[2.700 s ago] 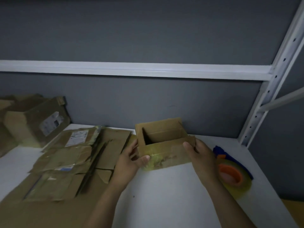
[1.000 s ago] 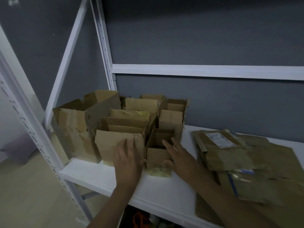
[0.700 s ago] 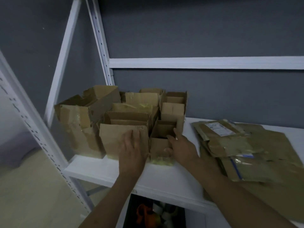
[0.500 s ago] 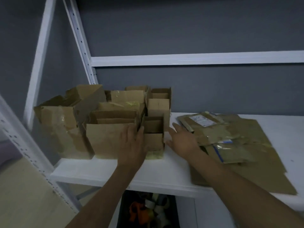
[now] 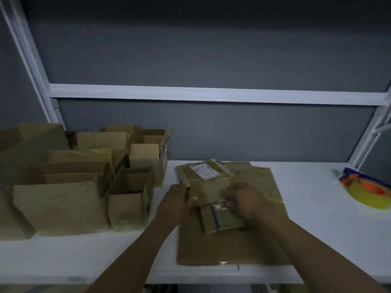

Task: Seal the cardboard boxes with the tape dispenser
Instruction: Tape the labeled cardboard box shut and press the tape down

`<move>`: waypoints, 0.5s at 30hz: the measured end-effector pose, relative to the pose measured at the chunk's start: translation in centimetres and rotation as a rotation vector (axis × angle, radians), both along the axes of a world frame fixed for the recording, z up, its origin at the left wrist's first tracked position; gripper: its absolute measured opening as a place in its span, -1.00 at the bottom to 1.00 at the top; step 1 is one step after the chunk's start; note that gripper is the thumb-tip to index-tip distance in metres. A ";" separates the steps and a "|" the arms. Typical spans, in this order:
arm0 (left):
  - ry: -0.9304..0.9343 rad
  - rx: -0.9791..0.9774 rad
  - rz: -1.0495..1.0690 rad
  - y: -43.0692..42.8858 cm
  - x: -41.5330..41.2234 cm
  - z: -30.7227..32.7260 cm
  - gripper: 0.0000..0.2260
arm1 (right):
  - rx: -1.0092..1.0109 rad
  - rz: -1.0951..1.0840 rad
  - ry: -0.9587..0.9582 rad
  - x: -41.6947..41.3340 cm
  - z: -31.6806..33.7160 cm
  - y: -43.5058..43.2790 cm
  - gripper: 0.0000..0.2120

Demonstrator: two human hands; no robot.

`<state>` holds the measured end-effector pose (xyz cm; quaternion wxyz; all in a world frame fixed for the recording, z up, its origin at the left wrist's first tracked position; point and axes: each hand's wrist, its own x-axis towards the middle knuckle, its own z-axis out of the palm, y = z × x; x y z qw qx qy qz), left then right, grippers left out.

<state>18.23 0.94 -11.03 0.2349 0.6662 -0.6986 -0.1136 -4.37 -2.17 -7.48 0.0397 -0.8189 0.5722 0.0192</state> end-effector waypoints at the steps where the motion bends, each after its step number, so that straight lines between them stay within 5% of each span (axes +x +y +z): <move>1: 0.039 0.018 0.026 -1.2 -0.5 -1.0 -0.47 | 0.000 0.015 -0.014 -0.8 -0.2 -0.7 -0.57; 7: 0.302 0.097 0.164 -4.2 -3.5 -1.6 -0.49 | 0.050 0.154 -0.111 -2.7 -2.0 -4.4 -0.52; 12: 0.575 0.152 0.391 -5.5 -4.4 -1.8 -0.25 | 0.098 0.254 -0.160 -3.4 -4.1 -5.4 -0.51; 15: 0.840 0.201 0.422 -6.3 -4.6 -1.3 -0.52 | 0.034 0.263 -0.252 -3.7 -4.7 -5.9 -0.45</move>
